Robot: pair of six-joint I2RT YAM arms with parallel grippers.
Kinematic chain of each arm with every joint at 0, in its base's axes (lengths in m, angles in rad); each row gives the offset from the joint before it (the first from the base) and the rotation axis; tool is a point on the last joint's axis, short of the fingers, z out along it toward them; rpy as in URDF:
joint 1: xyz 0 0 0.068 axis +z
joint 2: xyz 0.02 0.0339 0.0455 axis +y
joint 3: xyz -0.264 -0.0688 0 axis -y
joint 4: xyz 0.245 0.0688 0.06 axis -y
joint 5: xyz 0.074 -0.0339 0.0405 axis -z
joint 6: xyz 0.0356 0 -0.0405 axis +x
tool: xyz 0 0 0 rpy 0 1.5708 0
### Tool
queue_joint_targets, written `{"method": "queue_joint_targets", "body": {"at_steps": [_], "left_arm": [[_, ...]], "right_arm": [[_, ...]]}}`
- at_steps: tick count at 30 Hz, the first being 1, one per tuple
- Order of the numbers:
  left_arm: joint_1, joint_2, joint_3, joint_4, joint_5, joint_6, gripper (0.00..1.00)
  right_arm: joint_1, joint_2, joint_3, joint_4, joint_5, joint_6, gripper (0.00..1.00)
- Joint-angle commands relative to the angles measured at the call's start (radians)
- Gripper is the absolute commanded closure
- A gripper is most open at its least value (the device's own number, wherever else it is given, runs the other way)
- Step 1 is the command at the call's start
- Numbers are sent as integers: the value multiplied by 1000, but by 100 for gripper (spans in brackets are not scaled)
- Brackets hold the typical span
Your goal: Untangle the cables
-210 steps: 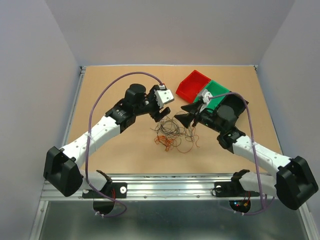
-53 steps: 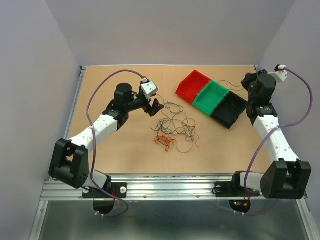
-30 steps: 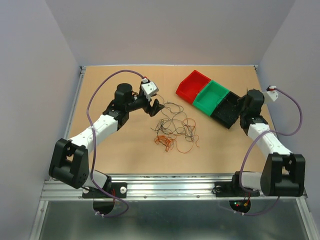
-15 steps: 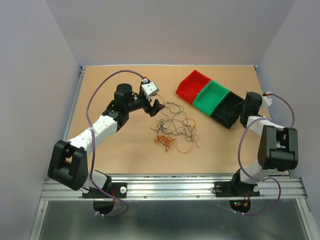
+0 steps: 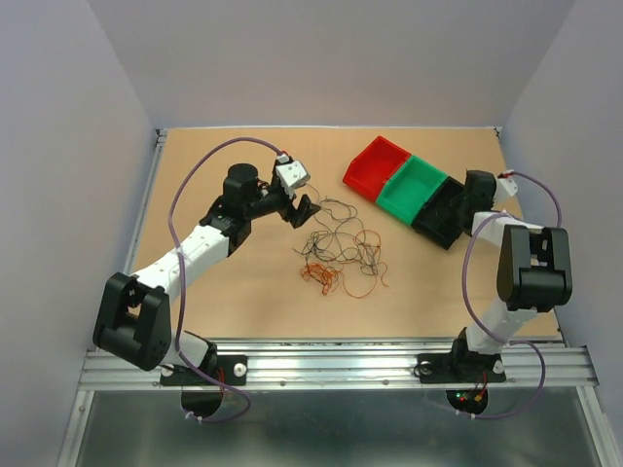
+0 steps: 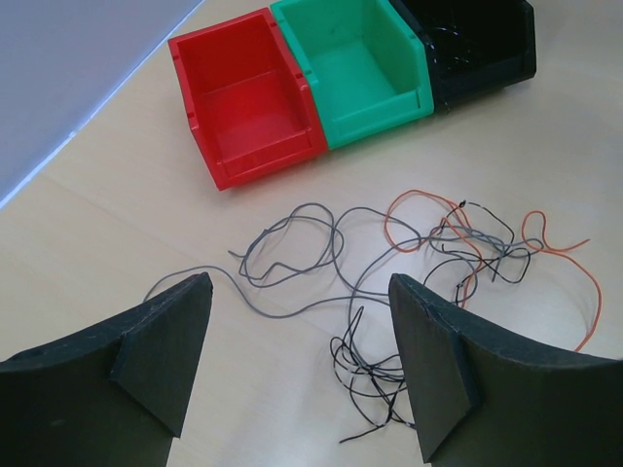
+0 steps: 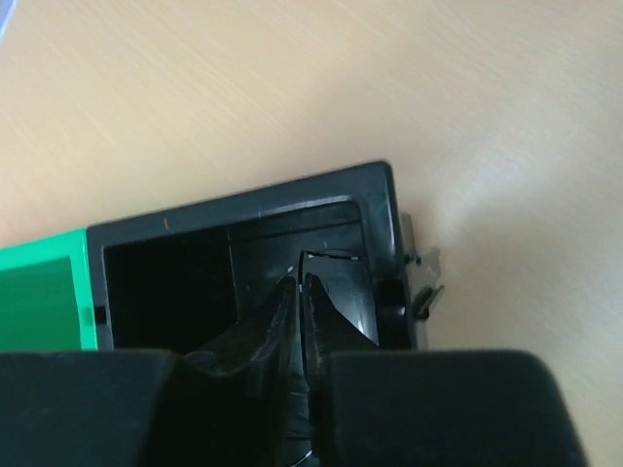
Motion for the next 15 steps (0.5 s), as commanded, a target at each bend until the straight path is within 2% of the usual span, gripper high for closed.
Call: {"method": "queue_joint_targets", "body": {"at_steps": [1,4,5,6,11,12,13,14,15], "left_arm": [[-8,-39,-8,26,2,15,16],[-9,-39,-8,26,0,15,16],[-9,-40,-8,25,-1,15,16],[-9,-42,-8,25,-1,14,16],[-13,-47,-9,25,-3,17,16],[-13,-45,-9,25,-5,18,16],[-13,-45,-9,25,-5,17,16],[-14,-44,-9,23,-5,17,16],[-14,-44,-8,22,-3,18,16]], "right_arm": [[42,-85,56,-69,82,-62,74],[87,-113,83,-106,117,-85,54],[93,-129,87,-110,117,-94,40],[96,-142,88,-116,119,-97,36],[115,-246,56,-132,152,-146,34],[162,-261,51,-142,168,-159,33],[176,-277,39,-147,177,-186,31],[191,-298,33,-159,177,-194,25],[194,-306,25,-167,174,-197,24]]}}
